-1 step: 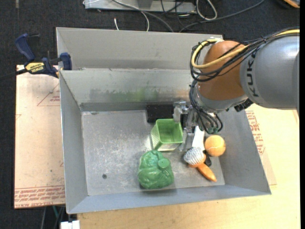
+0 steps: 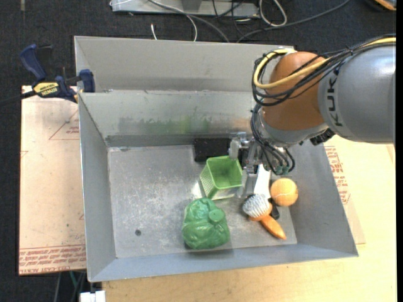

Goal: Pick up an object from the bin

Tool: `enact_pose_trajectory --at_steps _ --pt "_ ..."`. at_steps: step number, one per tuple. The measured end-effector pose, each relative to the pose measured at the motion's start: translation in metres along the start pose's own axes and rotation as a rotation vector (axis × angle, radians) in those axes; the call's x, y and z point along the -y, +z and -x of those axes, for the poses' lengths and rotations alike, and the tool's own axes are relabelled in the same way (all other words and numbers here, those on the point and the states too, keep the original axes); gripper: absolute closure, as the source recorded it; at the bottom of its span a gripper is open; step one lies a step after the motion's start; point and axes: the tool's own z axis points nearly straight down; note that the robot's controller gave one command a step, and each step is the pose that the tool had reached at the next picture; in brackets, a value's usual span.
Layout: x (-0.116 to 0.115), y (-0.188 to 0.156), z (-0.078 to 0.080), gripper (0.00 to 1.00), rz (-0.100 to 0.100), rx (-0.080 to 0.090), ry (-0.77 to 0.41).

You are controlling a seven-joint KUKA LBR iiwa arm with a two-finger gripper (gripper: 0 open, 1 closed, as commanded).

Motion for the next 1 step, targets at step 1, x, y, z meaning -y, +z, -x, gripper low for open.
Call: enact_pose_trajectory --at_steps 1 --pt "-0.0351 0.0161 -0.0244 0.00 0.001 0.012 0.032"
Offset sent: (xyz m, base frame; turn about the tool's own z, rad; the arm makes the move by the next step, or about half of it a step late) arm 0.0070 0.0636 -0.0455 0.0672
